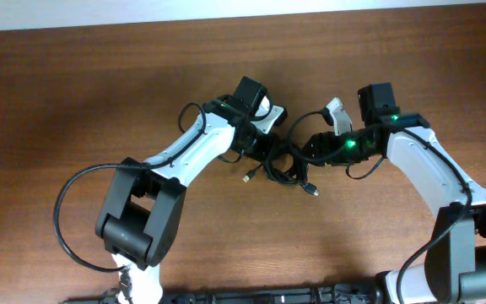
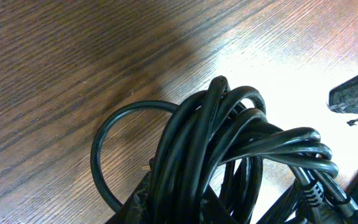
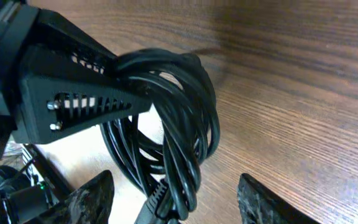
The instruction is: Untangle cables
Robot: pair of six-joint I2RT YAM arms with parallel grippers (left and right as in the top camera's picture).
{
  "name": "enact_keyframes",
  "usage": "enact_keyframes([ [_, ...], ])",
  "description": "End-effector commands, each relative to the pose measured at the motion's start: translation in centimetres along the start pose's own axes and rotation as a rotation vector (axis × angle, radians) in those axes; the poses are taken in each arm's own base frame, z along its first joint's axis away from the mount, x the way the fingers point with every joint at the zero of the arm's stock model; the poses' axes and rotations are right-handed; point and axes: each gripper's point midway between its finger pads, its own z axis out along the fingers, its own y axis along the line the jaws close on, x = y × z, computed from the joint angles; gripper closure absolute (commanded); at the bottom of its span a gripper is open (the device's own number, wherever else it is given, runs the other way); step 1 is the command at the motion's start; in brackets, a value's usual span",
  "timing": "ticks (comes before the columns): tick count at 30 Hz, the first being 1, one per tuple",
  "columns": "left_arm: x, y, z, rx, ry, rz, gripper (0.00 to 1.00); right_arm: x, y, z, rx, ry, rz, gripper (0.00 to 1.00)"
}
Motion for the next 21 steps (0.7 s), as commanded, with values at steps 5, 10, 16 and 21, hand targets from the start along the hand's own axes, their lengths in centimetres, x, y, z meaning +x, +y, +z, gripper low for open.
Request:
enact_keyframes([
  [5, -1.0, -2.4, -1.5, 0.123, -0.038, 0.019, 1.00, -0.6, 0.6, 0.0, -0.022, -0.011, -0.022, 0.49],
  [10, -0.9, -3.6, -1.7, 0.189, -0.036, 0.047, 1.00, -0.6, 0.6, 0.0, -0.020, -0.011, -0.022, 0.59],
  [16, -1.2, -2.9, -2.2, 0.201, -0.049, 0.033, 1.00, -0.3, -0.2, 0.0, 0.024, -0.004, -0.015, 0.79],
  [21, -1.3, -2.4, -2.4, 0.197, -0.057, 0.021, 1.00, -0.3, -0.2, 0.0, 0.023, -0.004, -0.015, 0.87],
])
